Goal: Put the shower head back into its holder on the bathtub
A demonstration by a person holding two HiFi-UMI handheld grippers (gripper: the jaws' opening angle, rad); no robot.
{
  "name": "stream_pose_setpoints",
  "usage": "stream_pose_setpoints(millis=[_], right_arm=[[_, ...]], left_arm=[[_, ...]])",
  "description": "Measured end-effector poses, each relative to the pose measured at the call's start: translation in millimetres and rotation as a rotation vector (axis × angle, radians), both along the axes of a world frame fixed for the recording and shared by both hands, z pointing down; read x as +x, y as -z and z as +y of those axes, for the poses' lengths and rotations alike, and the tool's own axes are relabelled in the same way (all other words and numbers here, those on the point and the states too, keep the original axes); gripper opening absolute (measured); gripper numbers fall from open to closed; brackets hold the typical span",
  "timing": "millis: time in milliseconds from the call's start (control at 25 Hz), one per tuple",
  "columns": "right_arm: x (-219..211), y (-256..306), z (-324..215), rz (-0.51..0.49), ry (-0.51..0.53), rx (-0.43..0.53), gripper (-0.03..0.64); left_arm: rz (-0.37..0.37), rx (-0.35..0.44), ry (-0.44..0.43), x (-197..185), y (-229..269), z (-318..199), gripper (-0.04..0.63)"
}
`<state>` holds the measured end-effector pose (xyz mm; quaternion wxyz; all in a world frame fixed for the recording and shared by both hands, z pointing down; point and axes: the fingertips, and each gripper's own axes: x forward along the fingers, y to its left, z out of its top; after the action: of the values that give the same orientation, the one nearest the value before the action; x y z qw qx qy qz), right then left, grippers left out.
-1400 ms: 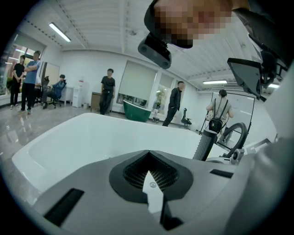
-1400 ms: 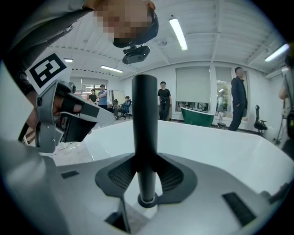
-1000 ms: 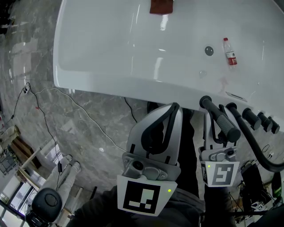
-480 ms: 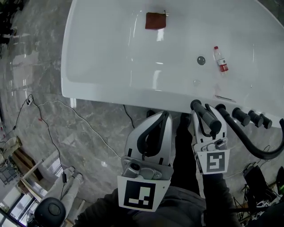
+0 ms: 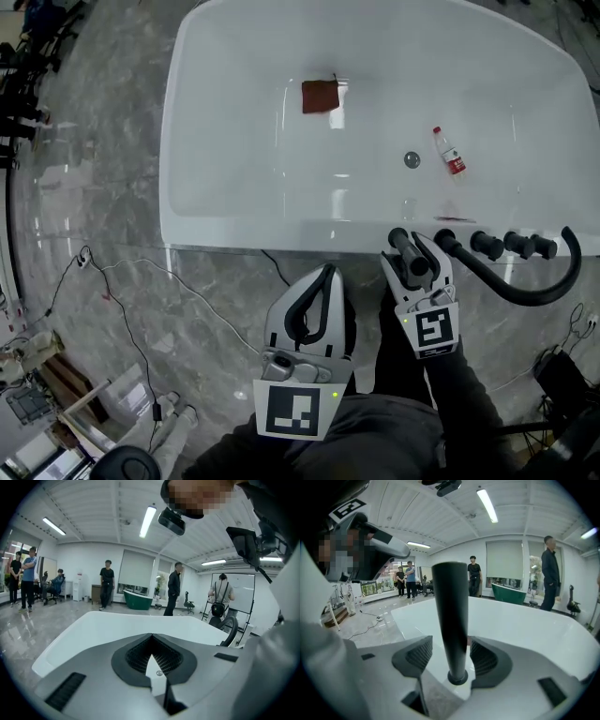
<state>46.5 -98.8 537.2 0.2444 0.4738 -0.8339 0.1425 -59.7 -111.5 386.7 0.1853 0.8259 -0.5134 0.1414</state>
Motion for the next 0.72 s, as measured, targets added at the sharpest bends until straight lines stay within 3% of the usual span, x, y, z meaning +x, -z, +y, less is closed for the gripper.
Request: stream_pose_setpoints(millis=[720], right_arm=[[3.9,12.2,-3.7,0.012,0.036,0.021,0.245]], left_arm=[[-0.049,0.008,-0.022,9.9,21.5,25.4,0.003]])
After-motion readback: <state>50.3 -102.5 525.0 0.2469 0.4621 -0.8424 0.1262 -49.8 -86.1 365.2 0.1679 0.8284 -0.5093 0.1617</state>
